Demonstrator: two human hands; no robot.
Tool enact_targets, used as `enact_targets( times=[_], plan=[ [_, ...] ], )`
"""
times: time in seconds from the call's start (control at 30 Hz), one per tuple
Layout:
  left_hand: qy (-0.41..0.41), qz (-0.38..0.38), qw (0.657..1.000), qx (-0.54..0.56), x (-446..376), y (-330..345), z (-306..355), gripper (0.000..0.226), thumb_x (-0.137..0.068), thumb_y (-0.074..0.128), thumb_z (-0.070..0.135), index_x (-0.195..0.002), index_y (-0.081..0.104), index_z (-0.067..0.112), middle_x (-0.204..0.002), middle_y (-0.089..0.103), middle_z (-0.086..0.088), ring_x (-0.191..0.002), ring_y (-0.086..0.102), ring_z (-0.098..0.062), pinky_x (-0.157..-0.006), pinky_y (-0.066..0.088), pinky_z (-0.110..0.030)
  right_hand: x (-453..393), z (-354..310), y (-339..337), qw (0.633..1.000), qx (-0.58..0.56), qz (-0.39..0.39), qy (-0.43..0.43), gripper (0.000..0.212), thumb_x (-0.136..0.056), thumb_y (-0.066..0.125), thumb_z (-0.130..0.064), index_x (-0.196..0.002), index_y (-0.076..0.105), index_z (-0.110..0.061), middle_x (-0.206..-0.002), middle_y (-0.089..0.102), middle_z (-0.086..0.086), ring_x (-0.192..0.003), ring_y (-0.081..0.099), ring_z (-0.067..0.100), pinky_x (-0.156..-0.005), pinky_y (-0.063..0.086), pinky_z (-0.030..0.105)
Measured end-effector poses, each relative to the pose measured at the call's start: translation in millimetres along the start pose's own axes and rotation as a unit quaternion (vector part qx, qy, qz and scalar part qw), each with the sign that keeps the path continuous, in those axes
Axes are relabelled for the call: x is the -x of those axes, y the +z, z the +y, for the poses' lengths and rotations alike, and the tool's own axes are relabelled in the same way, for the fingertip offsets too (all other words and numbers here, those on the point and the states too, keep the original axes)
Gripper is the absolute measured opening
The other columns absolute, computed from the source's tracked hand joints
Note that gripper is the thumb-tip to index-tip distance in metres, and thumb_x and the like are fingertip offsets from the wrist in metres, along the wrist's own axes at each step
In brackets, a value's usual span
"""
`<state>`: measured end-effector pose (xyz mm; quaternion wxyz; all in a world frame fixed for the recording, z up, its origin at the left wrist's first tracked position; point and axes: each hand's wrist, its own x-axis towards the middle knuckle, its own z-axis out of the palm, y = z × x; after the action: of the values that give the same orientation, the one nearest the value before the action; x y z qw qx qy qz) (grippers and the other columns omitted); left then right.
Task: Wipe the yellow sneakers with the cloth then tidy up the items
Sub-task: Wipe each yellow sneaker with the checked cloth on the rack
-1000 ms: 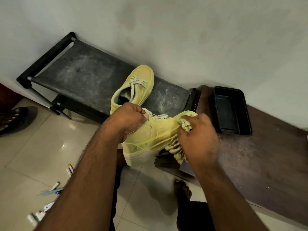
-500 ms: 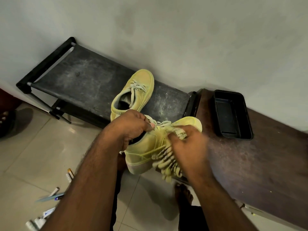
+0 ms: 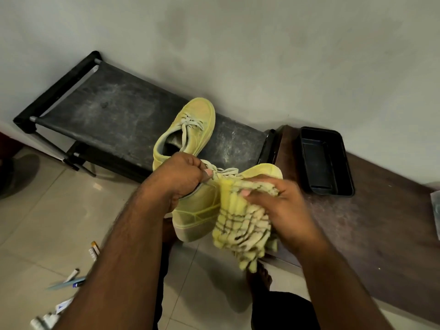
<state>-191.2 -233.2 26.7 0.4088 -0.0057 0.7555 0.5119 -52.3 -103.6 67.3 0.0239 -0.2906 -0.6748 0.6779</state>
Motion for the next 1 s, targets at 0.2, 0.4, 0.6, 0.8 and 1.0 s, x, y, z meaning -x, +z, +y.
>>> enact_targets(
  times=[0.2,0.4,0.6,0.8,1.0],
  plan=[
    [0.005,0.028,1.000,-0.008,-3,-2,1,0.014,-0.089,0.066,0.011,-0.077,0.071,0.005,-0.070,0.064,-0.004,-0.072,0.056,-0.019,-0.085,0.050,-0.036,-4,-5,-49,0.964,-0.096,0.228,-0.100,0.019,-0.082,0.065,-0.004,-0.092,0.071,-0.018,-0.082,0.074,0.002,-0.080,0.071,0.018,-0.064,0.056,0.028],
    [-0.011,0.050,0.999,-0.014,-4,-3,1,0.010,-0.090,0.066,0.014,-0.085,0.070,0.007,-0.090,0.067,-0.009,-0.092,0.059,-0.024,-0.096,0.048,-0.041,-18,11,-39,0.882,0.228,0.288,-0.297,0.021,-0.086,0.069,-0.020,-0.107,0.070,-0.018,-0.101,0.068,-0.003,-0.093,0.066,0.018,-0.081,0.054,0.038],
    [-0.021,0.068,0.997,-0.016,-4,-4,2,0.007,-0.091,0.065,0.017,-0.092,0.069,0.012,-0.099,0.067,-0.008,-0.097,0.058,-0.022,-0.090,0.044,-0.033,-15,4,-46,0.776,0.400,0.277,-0.402,0.034,-0.079,0.066,0.003,-0.110,0.068,-0.008,-0.108,0.066,0.003,-0.098,0.059,0.029,-0.088,0.039,0.033],
    [-0.018,0.086,0.996,-0.011,-5,-2,2,0.011,-0.093,0.062,0.018,-0.097,0.069,0.011,-0.107,0.066,-0.008,-0.102,0.057,-0.024,-0.093,0.044,-0.034,-22,28,-18,0.826,0.500,0.023,-0.260,0.064,-0.074,0.069,-0.007,-0.131,0.053,-0.032,-0.147,0.041,-0.004,-0.140,0.026,0.016,-0.110,0.021,0.047],
    [-0.014,0.093,0.996,-0.006,-8,0,-1,0.022,-0.094,0.060,0.021,-0.111,0.068,0.010,-0.119,0.065,-0.007,-0.113,0.057,-0.025,-0.105,0.043,-0.043,-36,48,-27,0.844,0.525,0.056,-0.094,0.094,-0.084,0.063,-0.013,-0.147,0.001,-0.046,-0.158,-0.008,-0.015,-0.146,-0.009,0.017,-0.115,0.014,0.054]
  ],
)
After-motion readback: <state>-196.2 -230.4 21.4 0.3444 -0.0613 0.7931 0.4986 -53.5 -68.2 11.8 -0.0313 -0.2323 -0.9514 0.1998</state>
